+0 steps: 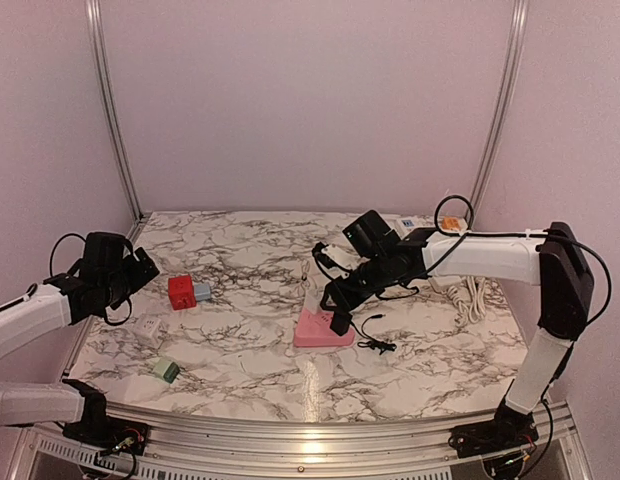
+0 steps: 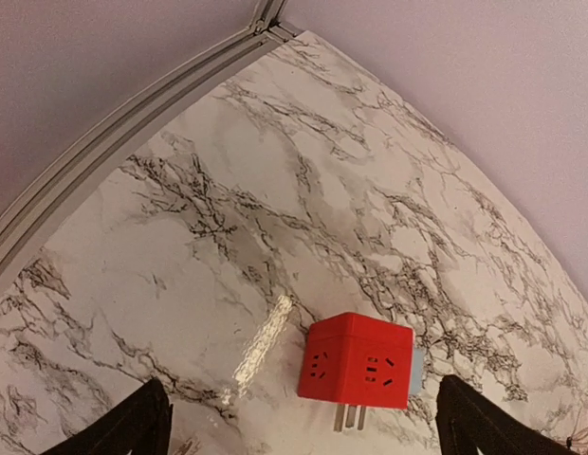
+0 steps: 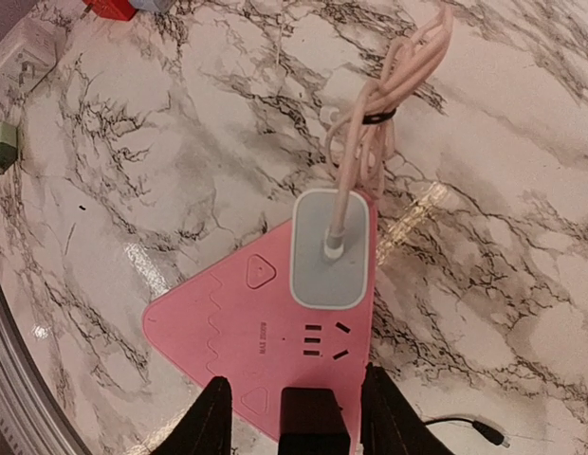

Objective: Insert the plug
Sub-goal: Move the plug to the corner of the board.

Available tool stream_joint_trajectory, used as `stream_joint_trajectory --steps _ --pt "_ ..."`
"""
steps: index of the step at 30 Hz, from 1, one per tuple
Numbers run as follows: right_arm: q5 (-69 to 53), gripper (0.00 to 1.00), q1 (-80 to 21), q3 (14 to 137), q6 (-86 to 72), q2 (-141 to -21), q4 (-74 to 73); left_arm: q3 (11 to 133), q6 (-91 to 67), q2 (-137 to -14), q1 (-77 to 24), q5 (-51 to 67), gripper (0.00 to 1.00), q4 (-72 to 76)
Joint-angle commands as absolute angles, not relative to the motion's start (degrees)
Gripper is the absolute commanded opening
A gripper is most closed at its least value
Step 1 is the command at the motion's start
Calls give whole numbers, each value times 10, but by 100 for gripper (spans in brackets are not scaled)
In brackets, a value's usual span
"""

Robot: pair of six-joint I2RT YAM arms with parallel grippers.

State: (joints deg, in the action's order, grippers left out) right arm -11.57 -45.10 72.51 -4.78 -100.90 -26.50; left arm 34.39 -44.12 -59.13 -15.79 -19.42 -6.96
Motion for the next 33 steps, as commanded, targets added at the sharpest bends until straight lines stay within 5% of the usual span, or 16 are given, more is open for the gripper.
stream_joint_trajectory --steps 1,11,25,33 --pt "-123 41 -457 739 -53 -1016 -247 292 -467 -541 -156 -211 99 -153" --pt "-123 41 -463 724 -57 -1012 -235 216 -483 -546 -155 -156 96 -104" --pt "-125 40 -464 740 -62 -1021 -239 202 -440 -661 -206 -70 71 69" --pt "-127 40 -467 752 -63 -1034 -243 240 -458 -755 -288 -92 69 108"
